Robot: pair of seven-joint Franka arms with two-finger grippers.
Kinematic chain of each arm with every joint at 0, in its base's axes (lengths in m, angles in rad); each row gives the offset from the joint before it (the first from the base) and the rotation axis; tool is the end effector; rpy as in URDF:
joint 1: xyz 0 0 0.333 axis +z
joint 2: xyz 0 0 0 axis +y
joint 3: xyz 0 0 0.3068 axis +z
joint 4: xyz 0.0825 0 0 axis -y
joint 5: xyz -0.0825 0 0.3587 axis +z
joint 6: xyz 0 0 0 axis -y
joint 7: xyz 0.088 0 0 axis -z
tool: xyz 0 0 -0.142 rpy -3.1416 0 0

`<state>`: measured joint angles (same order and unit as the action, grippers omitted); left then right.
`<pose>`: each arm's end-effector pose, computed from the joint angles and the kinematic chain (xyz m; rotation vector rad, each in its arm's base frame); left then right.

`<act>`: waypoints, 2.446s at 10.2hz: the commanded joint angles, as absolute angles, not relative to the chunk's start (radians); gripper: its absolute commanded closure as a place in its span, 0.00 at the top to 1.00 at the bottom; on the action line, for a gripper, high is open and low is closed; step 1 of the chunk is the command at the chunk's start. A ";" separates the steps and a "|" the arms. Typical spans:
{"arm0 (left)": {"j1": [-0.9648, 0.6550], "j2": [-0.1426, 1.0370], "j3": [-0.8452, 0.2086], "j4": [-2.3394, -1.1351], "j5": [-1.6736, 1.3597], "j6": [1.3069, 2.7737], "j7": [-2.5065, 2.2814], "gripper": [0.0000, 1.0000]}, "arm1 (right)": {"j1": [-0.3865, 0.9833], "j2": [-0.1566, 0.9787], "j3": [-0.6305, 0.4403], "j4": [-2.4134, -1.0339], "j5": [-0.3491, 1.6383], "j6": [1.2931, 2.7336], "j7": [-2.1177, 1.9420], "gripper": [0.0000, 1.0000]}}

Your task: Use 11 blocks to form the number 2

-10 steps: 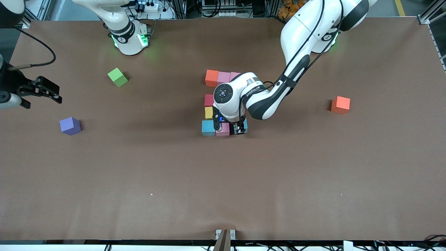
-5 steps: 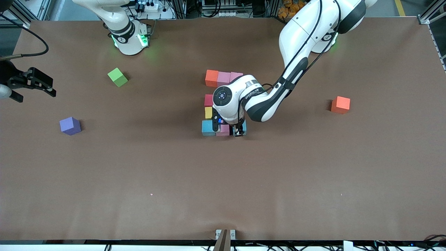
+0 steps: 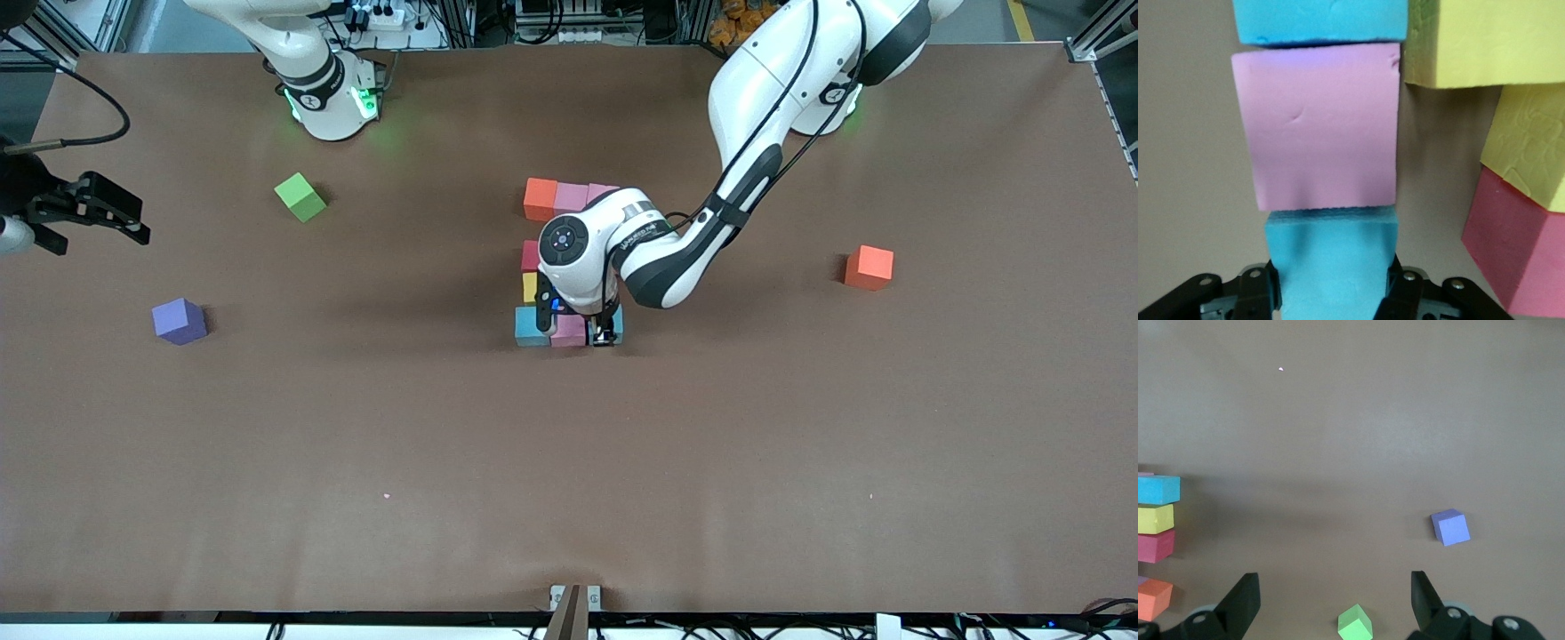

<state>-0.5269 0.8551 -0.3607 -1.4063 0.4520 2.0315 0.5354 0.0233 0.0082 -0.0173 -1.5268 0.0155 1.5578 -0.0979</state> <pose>0.4849 -0.4756 0.1734 -2.1242 2.1188 0.2159 0.5317 0.0054 0.5945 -3.1228 -0.1630 -0.0367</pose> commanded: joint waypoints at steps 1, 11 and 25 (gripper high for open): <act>-0.537 0.870 -0.353 -1.381 0.472 2.034 0.554 0.29 | 0.021 0.008 -0.011 -1.508 0.005 1.537 -0.066 1.00; -0.506 0.697 -0.394 -1.396 0.353 1.867 0.529 1.00 | 0.014 0.008 -0.020 -1.506 0.003 1.539 -0.075 1.00; 0.095 0.209 -0.380 -1.391 0.206 1.603 0.025 1.00 | 0.015 0.025 -0.020 -1.430 -0.002 1.506 -0.071 1.00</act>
